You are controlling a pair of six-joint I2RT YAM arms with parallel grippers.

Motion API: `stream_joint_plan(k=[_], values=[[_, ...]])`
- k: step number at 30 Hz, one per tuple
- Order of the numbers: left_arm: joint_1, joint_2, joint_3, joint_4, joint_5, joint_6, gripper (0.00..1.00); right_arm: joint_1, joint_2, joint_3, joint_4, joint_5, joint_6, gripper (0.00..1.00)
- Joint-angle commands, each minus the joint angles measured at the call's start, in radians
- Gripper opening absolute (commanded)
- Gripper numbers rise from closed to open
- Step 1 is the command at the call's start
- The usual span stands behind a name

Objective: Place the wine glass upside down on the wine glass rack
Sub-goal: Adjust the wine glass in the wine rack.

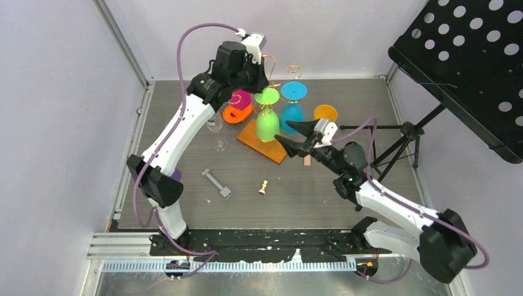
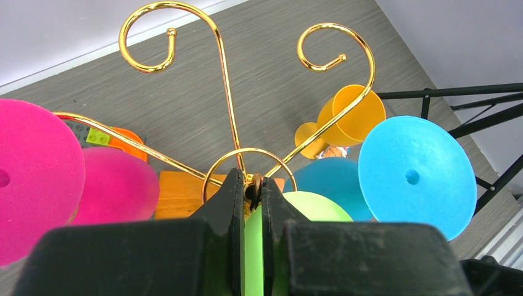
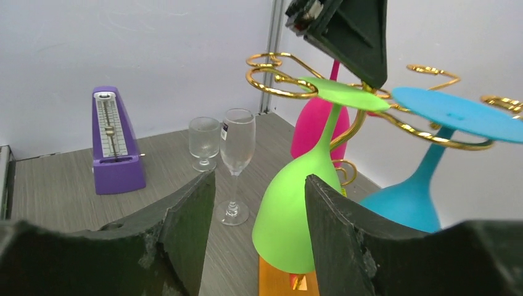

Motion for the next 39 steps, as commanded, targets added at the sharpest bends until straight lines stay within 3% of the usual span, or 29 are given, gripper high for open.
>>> stream_joint_plan(k=[1,12,27,33,39], values=[[0.008,-0.018,0.007,-0.034,-0.007,0.006,0.00,0.053,0.129,0.029,0.229,0.160,-0.010,0.59],[0.008,-0.029,0.003,-0.037,0.000,0.008,0.00,0.111,0.349,0.166,0.351,0.329,-0.022,0.55],[0.008,-0.027,-0.002,-0.034,0.002,0.011,0.00,0.122,0.472,0.284,0.267,0.355,-0.064,0.48],[0.008,-0.027,-0.002,-0.035,0.001,0.011,0.00,0.121,0.502,0.312,0.257,0.354,-0.064,0.39],[0.009,-0.026,-0.002,-0.034,0.001,0.009,0.00,0.122,0.505,0.319,0.254,0.343,-0.056,0.23]])
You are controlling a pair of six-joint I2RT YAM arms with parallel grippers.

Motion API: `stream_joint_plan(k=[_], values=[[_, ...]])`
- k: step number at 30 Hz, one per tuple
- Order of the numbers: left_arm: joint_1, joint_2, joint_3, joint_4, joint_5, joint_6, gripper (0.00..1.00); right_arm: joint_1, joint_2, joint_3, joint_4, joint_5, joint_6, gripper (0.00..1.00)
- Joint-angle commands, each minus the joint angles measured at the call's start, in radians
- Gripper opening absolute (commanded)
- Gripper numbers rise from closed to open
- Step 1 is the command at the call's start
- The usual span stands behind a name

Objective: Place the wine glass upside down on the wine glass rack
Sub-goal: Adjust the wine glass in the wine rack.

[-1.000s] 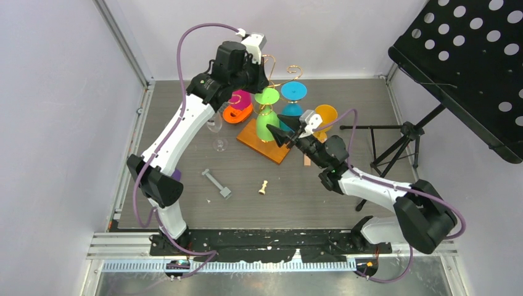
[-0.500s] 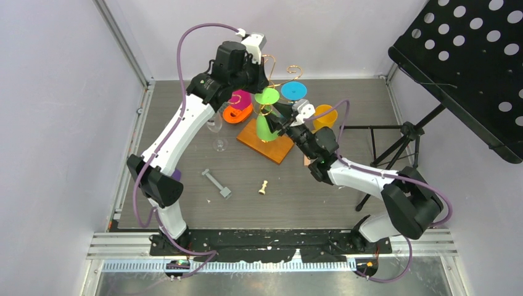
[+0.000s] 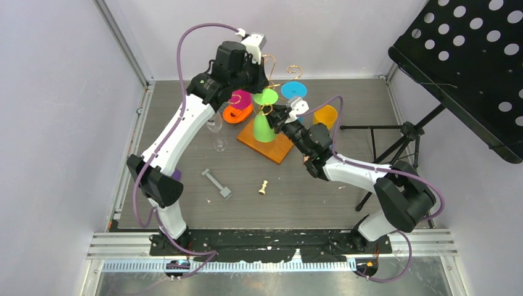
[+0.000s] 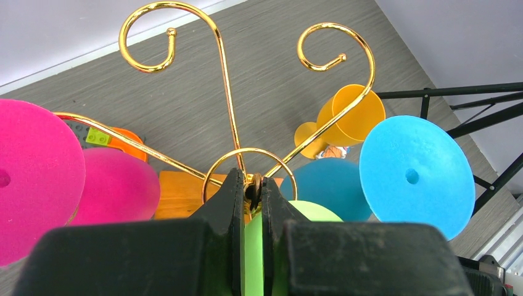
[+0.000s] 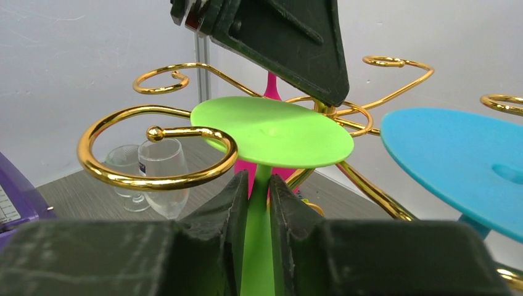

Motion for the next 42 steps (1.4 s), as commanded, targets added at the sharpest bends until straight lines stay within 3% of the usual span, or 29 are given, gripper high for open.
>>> stream_joint_plan(k=[1,12,17,31,42], values=[[0.007,-0.026,-0.002,-0.033,-0.004,0.009,0.00,0.007,-0.004,0.047,0.032,0.002,-0.008,0.22],[0.008,-0.024,-0.001,-0.042,-0.002,0.009,0.00,0.014,-0.035,0.044,0.025,-0.049,0.001,0.07],[0.008,-0.023,-0.001,-0.044,-0.001,0.010,0.00,0.014,-0.074,0.032,0.022,-0.044,0.028,0.06],[0.009,-0.020,0.003,-0.049,0.001,0.007,0.00,0.015,-0.117,0.049,-0.104,0.216,-0.059,0.06],[0.008,-0.023,0.000,-0.053,-0.003,0.016,0.00,0.015,-0.143,0.070,-0.153,0.178,-0.042,0.06]])
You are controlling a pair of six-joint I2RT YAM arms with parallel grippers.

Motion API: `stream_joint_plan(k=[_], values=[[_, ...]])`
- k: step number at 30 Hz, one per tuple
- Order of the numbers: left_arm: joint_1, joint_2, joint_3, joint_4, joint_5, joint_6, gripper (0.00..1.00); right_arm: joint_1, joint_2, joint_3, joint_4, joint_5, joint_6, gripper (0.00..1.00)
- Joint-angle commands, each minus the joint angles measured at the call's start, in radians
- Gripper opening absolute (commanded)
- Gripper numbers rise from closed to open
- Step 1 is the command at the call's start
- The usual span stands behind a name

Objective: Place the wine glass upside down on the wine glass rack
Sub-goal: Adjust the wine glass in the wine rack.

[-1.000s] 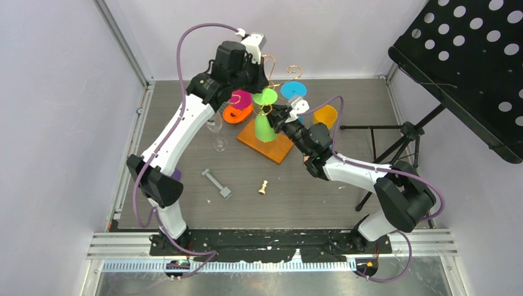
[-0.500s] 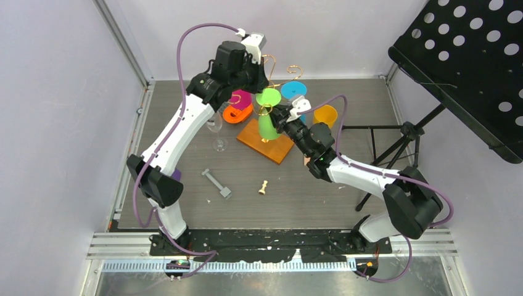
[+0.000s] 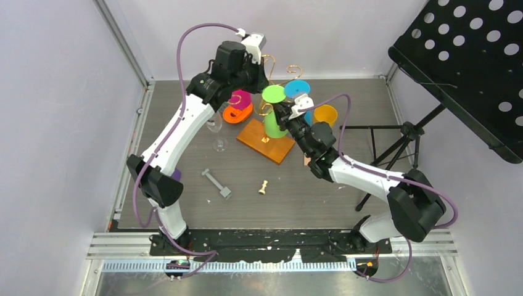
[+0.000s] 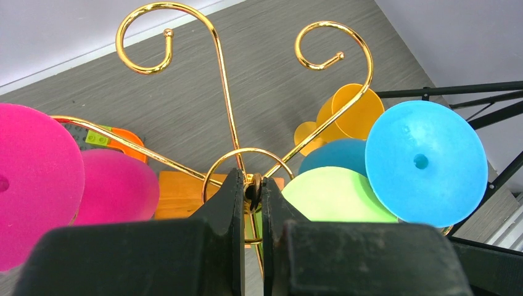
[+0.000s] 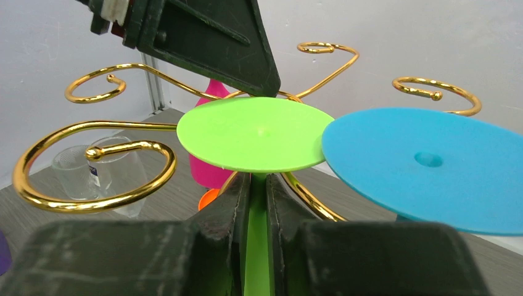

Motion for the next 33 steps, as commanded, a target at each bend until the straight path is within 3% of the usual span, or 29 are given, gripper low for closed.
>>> stream_joint_plan(k=[1,21,33], values=[[0.008,-0.024,0.001,-0.052,-0.008,0.014,0.00,0.005,-0.054,0.063,0.001,-0.027,0.004,0.06],[0.007,-0.027,0.000,-0.052,-0.004,0.014,0.00,0.020,-0.083,0.073,-0.081,-0.294,0.060,0.06],[0.007,-0.025,-0.004,-0.059,-0.004,0.013,0.00,0.019,-0.094,0.024,-0.011,-0.456,0.104,0.06]])
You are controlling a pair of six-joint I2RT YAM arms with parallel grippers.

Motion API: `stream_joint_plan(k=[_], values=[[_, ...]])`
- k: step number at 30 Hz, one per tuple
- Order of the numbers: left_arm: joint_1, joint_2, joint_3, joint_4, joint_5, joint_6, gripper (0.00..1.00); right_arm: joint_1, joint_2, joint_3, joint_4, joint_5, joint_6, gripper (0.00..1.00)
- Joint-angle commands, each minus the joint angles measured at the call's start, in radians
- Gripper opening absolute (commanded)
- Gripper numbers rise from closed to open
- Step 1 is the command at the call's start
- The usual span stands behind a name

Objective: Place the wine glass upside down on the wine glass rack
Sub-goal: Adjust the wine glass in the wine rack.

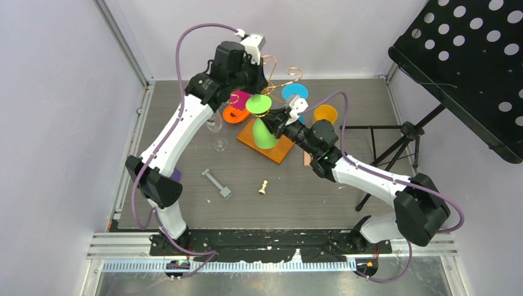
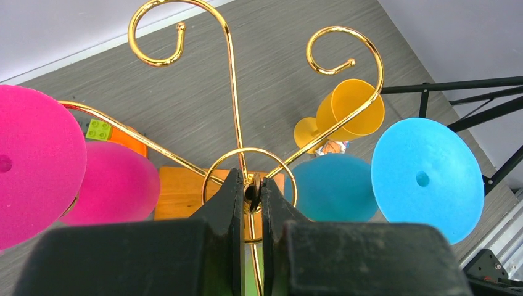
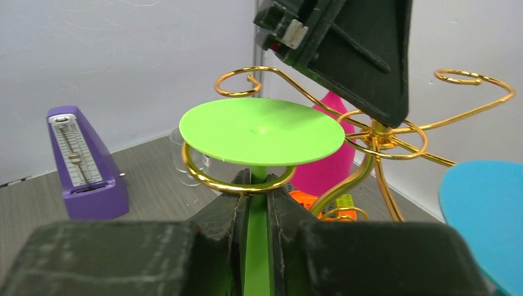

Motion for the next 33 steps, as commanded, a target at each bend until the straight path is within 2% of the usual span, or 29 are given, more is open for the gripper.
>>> stream_joint_plan(k=[1,9,12,17,21,27,33], values=[[0.006,-0.017,-0.004,-0.042,-0.005,0.011,0.00,0.012,-0.050,-0.010,0.100,-0.144,0.030,0.06],[0.006,-0.017,-0.001,-0.040,-0.006,0.010,0.00,0.013,-0.078,-0.036,0.120,-0.220,0.050,0.06],[0.008,-0.015,-0.003,-0.040,-0.005,0.010,0.00,0.013,-0.103,-0.058,0.113,-0.165,0.049,0.06],[0.006,-0.013,-0.001,-0.037,0.001,0.005,0.00,0.013,-0.159,-0.101,0.086,0.029,0.016,0.06],[0.006,-0.010,-0.001,-0.036,0.001,0.006,0.00,0.012,-0.157,-0.068,-0.018,0.133,-0.013,0.06],[0.007,-0.008,0.004,-0.037,-0.001,0.005,0.00,0.013,-0.088,0.035,-0.133,0.139,-0.019,0.09],[0.006,-0.009,0.006,-0.039,-0.002,0.005,0.00,0.013,-0.029,0.100,-0.148,0.127,-0.009,0.09]])
